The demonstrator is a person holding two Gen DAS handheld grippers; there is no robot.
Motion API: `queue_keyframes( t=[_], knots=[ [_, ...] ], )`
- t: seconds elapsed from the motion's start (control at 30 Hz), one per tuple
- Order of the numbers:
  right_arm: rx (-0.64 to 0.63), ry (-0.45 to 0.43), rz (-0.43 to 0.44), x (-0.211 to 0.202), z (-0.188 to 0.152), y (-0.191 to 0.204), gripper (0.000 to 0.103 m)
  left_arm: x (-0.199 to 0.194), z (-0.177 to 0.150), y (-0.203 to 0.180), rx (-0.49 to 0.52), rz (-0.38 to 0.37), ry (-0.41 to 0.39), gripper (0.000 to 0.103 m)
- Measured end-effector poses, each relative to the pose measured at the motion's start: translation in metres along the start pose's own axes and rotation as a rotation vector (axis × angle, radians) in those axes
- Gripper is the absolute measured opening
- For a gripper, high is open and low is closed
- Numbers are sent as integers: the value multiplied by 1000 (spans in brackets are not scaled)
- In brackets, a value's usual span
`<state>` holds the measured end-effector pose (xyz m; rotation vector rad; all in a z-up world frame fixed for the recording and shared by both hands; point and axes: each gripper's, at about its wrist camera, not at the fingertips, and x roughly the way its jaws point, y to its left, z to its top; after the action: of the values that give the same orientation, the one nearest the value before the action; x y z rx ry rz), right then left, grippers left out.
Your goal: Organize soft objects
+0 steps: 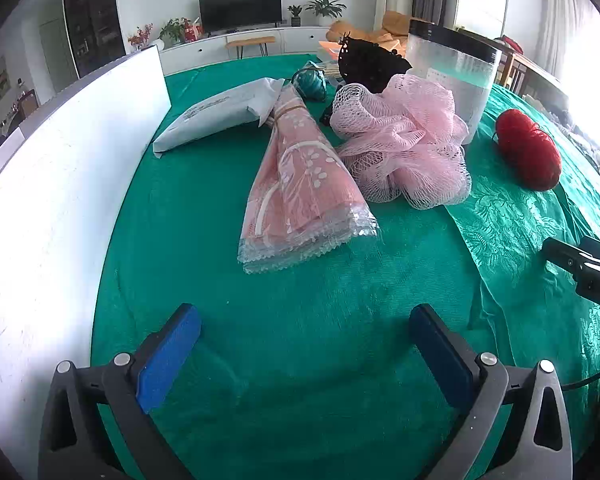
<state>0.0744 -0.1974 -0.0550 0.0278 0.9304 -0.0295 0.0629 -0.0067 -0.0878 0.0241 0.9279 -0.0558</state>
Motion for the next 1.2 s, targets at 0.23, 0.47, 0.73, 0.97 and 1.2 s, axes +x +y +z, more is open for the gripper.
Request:
queue_keyframes(
  t=[0.23, 0.47, 0.73, 0.97, 1.2],
  knots=[
    [0, 0, -1, 0, 0, -1, 92, 0, 0, 0, 0, 0, 0, 103],
    [-1, -1, -1, 0, 0, 0, 92, 0, 0, 0, -1, 0, 0, 103],
    [-2, -1, -1, 0, -1, 0, 92, 0, 0, 0, -1, 0, 0, 103],
    [-3, 0, -3, 2, 1, -1, 93, 0, 1, 1, -2, -1, 0, 103],
    [-5, 3, -2, -2, -2, 3, 94, 0, 0, 0, -2, -2, 0, 103]
  ],
)
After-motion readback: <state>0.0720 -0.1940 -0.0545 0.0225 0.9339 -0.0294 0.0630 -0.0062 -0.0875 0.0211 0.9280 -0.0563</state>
